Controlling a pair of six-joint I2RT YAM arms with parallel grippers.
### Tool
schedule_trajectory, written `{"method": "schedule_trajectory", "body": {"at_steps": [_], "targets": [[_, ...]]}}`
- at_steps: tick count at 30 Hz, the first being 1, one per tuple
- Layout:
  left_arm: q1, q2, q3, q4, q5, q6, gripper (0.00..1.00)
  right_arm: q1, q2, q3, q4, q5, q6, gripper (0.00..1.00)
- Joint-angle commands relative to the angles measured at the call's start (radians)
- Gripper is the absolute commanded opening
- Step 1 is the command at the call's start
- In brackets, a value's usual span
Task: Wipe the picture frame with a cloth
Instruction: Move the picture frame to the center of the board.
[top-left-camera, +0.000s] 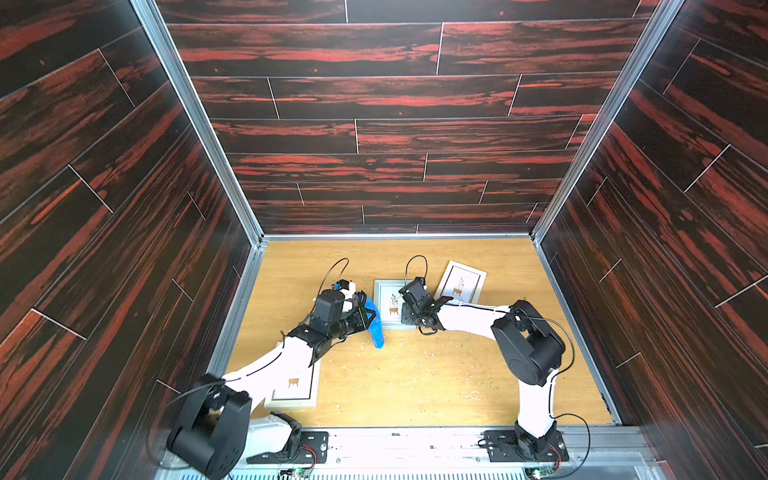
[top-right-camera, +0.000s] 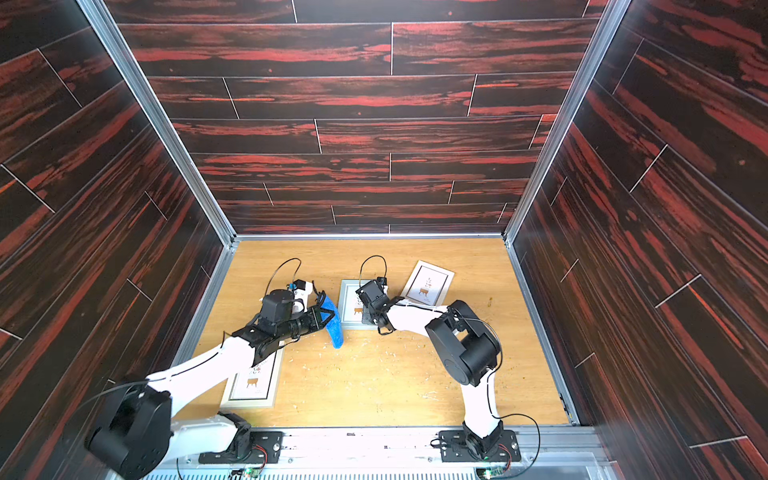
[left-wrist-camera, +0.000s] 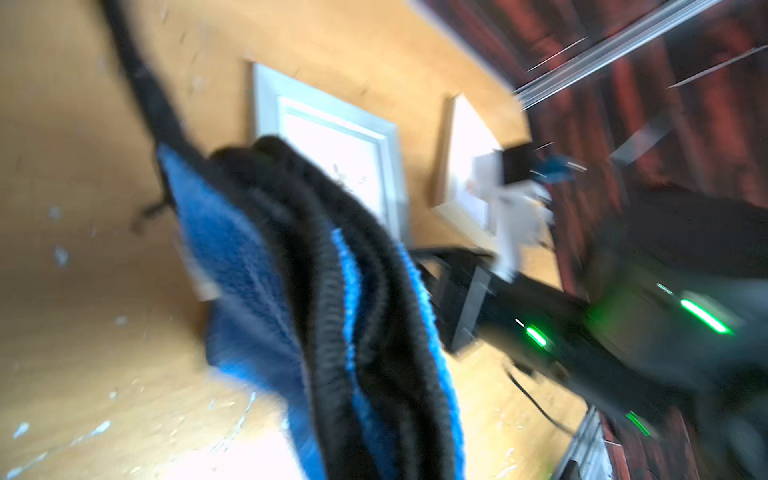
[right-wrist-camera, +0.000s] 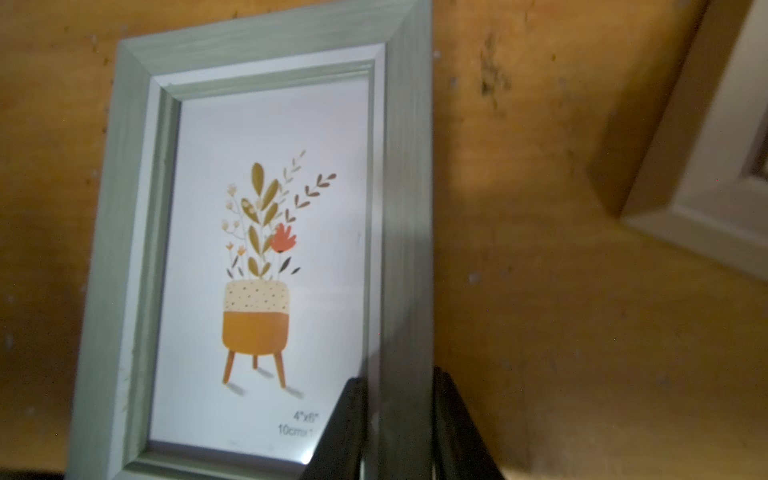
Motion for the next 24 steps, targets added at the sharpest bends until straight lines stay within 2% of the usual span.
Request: {"method": "schedule_trajectory", "body": {"at_steps": [1,7,14,17,19,21,24], "targets": [[0.003,-0.076,-0.028,0.051,0.009,0.044,0.00,-0.043,0.069,0.111,-0.038,0.014,-0.055,0.01],[0.005,-0.148,-0.080,0.077,0.002,0.046,0.00,-0.115,0.196,0.282,-0.082,-0.002,-0.081,0.01],[0.005,-0.205,-0.117,0.111,-0.006,0.046,0.00,-0.162,0.274,0.409,-0.115,-0.006,-0.105,0.04],[0.005,-0.202,-0.118,0.114,-0.006,0.049,0.00,-0.166,0.274,0.424,-0.120,-0.014,-0.113,0.21],[0.005,-0.192,-0.112,0.115,0.004,0.057,0.00,-0.165,0.245,0.404,-0.097,-0.026,-0.125,0.36],[0.005,-0.184,-0.107,0.116,0.012,0.057,0.00,-0.166,0.205,0.383,-0.085,-0.029,-0.127,0.46],[0.005,-0.173,-0.103,0.131,0.030,0.057,0.00,-0.165,0.122,0.349,-0.071,-0.058,-0.153,0.56]]}}
